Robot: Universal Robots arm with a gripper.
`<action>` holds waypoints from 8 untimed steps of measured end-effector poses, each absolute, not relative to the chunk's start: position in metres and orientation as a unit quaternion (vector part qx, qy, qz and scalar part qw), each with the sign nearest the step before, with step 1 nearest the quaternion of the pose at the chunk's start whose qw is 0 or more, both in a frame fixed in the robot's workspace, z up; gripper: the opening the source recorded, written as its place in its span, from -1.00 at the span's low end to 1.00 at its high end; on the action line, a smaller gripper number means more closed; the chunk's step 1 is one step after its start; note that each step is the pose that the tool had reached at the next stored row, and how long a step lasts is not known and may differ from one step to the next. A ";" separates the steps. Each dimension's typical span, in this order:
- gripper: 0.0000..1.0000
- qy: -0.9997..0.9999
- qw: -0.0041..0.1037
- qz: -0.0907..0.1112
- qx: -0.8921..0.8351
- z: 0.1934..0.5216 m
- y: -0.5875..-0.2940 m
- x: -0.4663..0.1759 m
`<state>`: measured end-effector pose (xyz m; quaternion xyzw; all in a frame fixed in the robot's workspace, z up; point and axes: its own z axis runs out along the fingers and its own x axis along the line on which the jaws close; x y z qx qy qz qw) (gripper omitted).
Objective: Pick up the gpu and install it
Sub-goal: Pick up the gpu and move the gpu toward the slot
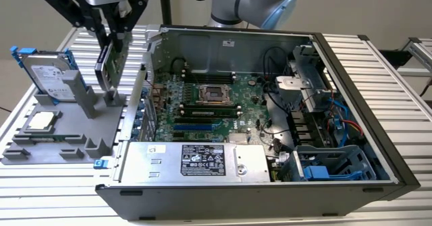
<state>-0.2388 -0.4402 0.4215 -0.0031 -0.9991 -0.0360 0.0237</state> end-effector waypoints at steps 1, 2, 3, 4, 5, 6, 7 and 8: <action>-1.00 -0.999 0.024 -0.036 -0.003 0.421 -0.440 -0.238; -1.00 -0.999 0.024 -0.036 -0.003 0.421 -0.440 -0.238; -1.00 -0.999 0.024 -0.036 -0.003 0.421 -0.440 -0.237; -1.00 -0.999 0.024 -0.036 -0.003 0.421 -0.440 -0.237; -1.00 -0.999 0.024 -0.036 -0.003 0.421 -0.440 -0.237; -1.00 -0.999 0.024 -0.036 -0.003 0.421 -0.440 -0.236; -1.00 -0.999 0.024 -0.036 -0.003 0.421 -0.440 -0.236; -1.00 -0.999 0.024 -0.036 -0.003 0.421 -0.440 -0.235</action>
